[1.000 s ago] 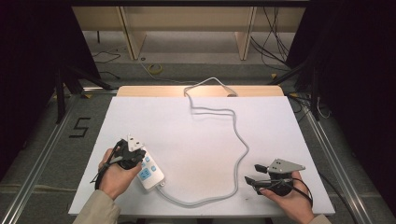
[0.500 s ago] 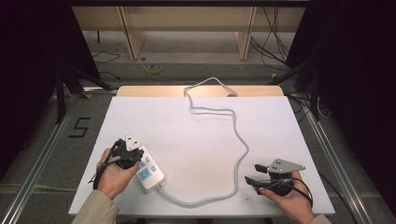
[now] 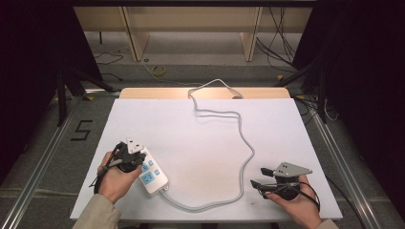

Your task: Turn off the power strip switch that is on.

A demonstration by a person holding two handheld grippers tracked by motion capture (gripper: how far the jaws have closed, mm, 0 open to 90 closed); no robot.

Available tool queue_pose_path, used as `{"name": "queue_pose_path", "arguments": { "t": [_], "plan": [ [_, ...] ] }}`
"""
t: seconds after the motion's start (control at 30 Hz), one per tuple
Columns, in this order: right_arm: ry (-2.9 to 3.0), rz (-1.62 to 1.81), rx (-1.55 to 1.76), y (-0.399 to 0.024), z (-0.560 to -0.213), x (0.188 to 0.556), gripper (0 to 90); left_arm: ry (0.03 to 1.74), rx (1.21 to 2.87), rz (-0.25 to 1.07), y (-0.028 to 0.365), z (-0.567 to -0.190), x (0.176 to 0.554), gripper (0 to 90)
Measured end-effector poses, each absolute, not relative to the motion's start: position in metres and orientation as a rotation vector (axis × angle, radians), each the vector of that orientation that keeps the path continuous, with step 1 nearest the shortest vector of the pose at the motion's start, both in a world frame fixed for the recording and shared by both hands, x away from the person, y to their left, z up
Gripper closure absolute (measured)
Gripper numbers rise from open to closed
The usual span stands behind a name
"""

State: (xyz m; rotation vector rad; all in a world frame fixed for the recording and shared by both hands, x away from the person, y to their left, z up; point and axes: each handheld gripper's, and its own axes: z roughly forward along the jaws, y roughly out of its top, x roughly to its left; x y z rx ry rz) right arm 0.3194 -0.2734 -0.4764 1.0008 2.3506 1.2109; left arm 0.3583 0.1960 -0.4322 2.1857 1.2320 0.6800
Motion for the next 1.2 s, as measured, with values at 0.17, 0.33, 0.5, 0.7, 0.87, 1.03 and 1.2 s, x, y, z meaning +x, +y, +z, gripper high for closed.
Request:
{"name": "queue_pose_path", "arguments": {
  "t": [0.17,0.33,0.5,0.7,0.87,1.03,1.2],
  "plan": [
    [2.351,1.208,1.001,-0.2734,-0.4763,0.3194,38.3,1.239,2.183,0.678,0.1971,-0.4322,0.3584,89.7],
    [2.349,1.208,1.002,-0.2732,-0.4762,0.3193,38.4,1.243,2.184,0.678,0.1989,-0.4319,0.3588,89.6],
    [2.349,1.207,1.001,-0.2731,-0.4763,0.3192,38.4,1.252,2.178,0.674,0.1998,-0.4321,0.359,89.7],
    [2.35,1.205,1.002,-0.2732,-0.4764,0.3192,38.5,1.259,2.182,0.667,0.2018,-0.4318,0.3594,89.7],
    [2.35,1.205,0.999,-0.273,-0.4763,0.3192,38.5,1.259,2.187,0.666,0.2025,-0.4314,0.3598,89.7],
    [2.354,1.2,1.002,-0.2732,-0.4766,0.3193,38.7,1.26,2.193,0.664,0.2025,-0.4316,0.3602,89.7],
    [2.354,1.2,1.0,-0.2732,-0.477,0.3194,38.7,1.266,2.189,0.663,0.2028,-0.4317,0.3608,89.7]
  ]
}}
